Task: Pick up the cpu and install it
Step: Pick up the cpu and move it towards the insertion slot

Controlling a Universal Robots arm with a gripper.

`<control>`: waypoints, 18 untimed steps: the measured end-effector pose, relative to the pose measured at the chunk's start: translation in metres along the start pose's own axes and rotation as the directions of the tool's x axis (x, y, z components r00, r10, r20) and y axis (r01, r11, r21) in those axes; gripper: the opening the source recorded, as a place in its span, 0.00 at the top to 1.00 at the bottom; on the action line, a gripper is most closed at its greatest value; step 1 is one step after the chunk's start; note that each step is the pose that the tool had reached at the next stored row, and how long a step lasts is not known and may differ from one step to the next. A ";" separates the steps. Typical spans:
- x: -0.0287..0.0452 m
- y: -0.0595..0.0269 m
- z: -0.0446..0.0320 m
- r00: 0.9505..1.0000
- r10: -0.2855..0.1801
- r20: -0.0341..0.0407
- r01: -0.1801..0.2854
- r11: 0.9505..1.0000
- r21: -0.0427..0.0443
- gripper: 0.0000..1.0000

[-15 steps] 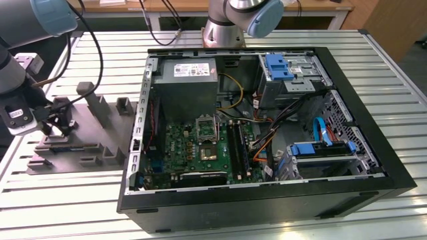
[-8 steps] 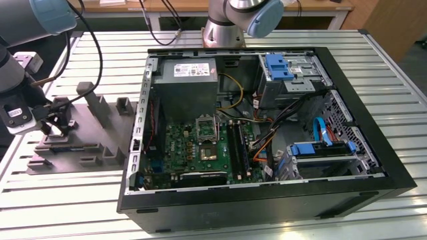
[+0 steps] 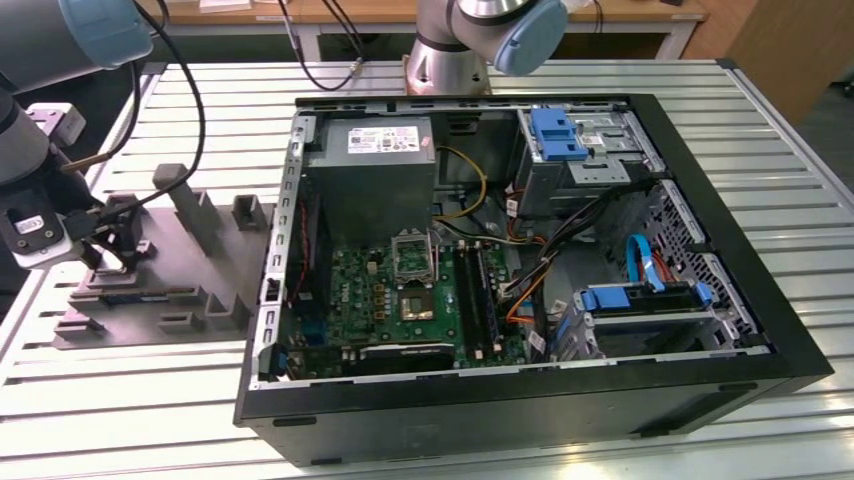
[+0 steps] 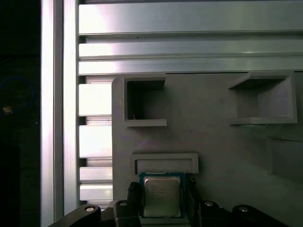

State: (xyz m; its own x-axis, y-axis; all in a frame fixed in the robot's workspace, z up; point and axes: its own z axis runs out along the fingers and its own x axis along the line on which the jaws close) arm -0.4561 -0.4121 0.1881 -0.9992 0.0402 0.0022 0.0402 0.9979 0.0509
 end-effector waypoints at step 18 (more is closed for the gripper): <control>0.0000 0.0002 -0.0029 1.000 0.000 0.000 0.000 1.000 0.000 0.52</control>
State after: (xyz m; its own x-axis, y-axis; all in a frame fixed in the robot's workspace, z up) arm -0.4561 -0.4120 0.1910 -0.9992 0.0402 0.0022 0.0403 0.9979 0.0508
